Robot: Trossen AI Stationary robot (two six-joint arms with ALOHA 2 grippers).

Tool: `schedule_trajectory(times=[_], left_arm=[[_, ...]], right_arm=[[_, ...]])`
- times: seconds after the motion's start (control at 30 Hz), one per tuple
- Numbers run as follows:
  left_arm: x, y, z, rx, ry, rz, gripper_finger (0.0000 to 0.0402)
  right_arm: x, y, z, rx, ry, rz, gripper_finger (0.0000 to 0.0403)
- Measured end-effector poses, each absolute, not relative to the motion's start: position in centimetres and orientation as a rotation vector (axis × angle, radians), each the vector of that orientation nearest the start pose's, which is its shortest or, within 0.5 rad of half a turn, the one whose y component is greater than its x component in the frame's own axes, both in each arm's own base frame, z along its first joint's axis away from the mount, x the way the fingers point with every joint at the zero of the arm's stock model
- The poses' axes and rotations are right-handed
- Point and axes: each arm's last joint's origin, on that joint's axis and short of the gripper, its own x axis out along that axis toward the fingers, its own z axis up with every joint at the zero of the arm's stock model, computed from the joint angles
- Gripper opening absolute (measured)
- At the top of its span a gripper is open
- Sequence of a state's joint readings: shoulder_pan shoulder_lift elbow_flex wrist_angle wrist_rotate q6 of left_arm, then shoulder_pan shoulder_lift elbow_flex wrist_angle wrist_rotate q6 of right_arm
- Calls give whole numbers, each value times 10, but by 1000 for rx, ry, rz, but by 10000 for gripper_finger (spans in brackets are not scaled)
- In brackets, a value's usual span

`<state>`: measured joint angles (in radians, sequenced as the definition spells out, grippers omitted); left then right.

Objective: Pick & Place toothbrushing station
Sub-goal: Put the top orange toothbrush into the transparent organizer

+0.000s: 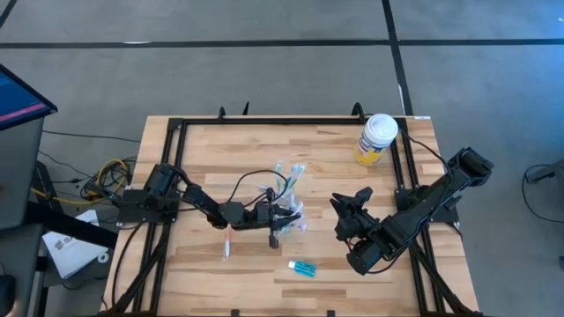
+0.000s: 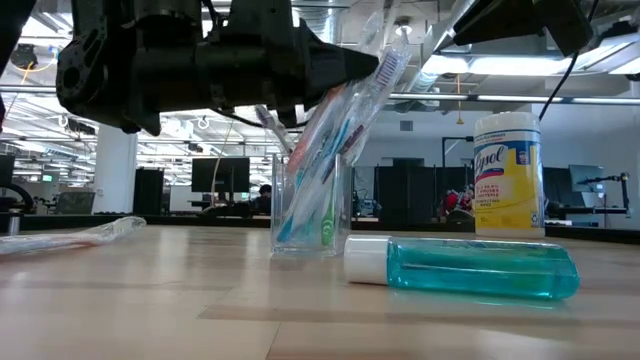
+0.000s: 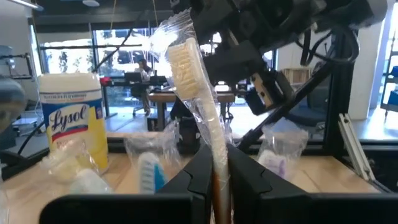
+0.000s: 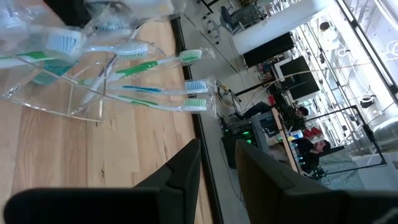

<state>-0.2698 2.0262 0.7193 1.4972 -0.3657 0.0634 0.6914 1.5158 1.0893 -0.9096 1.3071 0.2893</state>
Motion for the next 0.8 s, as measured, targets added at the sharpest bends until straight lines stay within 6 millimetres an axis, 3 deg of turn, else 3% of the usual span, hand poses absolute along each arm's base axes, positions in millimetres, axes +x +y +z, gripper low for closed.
schedule_trajectory(times=[0.8], left_arm=[[336, -99, 141, -2, -182, 57, 26]], right_arm=[[227, 151, 247, -869, 634, -605, 93]])
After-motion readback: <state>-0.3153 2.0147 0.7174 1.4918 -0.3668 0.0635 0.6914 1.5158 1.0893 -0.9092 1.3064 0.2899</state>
